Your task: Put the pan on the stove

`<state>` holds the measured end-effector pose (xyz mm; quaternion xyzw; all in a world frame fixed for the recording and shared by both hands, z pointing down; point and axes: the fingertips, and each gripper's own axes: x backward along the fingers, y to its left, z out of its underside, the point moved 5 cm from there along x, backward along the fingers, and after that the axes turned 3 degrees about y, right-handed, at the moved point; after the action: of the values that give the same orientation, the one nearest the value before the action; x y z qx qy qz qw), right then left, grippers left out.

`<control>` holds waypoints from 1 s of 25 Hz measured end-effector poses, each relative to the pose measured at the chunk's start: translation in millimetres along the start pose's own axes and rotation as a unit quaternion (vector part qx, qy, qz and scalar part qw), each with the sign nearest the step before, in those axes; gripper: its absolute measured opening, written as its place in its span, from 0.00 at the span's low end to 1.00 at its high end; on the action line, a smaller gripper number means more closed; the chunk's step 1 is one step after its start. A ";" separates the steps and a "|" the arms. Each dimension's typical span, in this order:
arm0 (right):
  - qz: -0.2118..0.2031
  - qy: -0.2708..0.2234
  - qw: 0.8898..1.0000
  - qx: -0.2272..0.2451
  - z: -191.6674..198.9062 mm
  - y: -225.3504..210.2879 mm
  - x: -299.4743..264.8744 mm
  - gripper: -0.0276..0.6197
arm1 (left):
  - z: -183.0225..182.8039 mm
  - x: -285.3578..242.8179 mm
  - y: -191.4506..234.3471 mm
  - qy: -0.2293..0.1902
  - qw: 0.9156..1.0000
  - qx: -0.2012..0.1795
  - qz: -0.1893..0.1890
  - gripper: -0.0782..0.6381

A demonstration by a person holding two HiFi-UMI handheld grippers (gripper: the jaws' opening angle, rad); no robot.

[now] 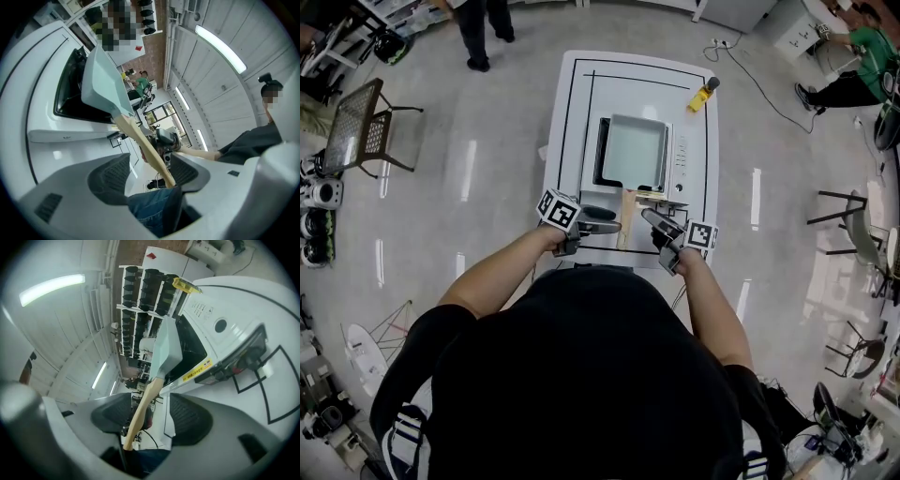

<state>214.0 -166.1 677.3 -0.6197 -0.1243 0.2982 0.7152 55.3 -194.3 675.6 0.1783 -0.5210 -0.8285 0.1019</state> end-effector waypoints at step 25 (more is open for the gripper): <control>0.174 -0.121 0.964 0.158 -7.1 24.4 54.4 0.37 | -30.3 54.6 -30.9 -0.116 0.969 -0.156 -0.151 0.45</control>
<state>254.3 -138.9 642.1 -0.4707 -0.0509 0.5067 0.7205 18.0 -225.2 625.6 0.1397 -0.3602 -0.9205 -0.0589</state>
